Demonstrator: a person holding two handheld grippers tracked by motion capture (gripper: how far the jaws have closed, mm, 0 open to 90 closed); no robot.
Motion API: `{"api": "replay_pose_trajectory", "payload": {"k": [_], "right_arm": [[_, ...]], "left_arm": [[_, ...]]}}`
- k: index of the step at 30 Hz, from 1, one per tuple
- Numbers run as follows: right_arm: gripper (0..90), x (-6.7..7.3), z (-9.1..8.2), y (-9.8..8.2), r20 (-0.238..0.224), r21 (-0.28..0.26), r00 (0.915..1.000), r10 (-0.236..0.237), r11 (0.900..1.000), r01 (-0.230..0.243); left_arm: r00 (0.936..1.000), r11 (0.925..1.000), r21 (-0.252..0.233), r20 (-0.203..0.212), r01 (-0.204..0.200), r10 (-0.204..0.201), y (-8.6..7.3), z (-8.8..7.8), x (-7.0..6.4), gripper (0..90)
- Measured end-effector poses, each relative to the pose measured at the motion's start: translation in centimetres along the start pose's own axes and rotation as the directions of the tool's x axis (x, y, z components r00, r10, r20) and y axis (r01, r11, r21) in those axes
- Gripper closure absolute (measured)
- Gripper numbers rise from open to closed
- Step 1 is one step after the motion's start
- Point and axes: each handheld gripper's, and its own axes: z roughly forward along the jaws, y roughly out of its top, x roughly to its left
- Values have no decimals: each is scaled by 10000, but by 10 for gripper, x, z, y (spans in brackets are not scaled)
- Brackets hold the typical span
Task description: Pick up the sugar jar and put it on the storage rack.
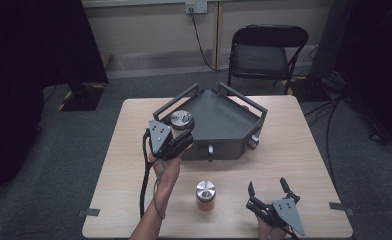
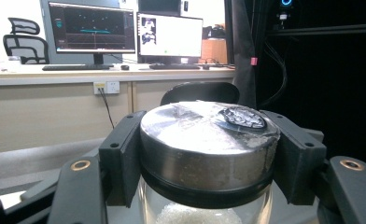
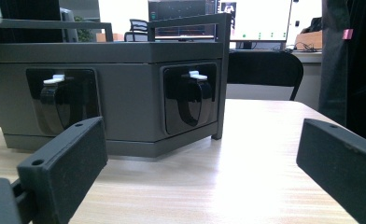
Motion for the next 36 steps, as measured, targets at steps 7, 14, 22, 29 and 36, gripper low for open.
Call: {"api": "replay_pose_trajectory", "payload": {"k": [7,14,22,29,36], "right_arm": [[9,-1,0,0,-32,4,10000,5,10000,-5],[9,-1,0,0,-50,-1,10000,9,10000,-9],[9,-2,0,0,-85,-1,10000,8,10000,-8],[9,-2,0,0,-107,-1,9999,11,10000,-11],[9,-2,0,0,-104,4,9999,17,10000,-16]], "left_arm": [[9991,9999,85,-399,130,-126,6,24,-3,354],[9957,9994,309,-920,176,-147,4,47,-2,355],[9958,9983,533,-893,248,-200,-2,60,2,355],[9966,9961,868,-826,145,-73,-10,65,0,355],[9973,9953,965,-739,96,-25,-16,65,1,354]]}}
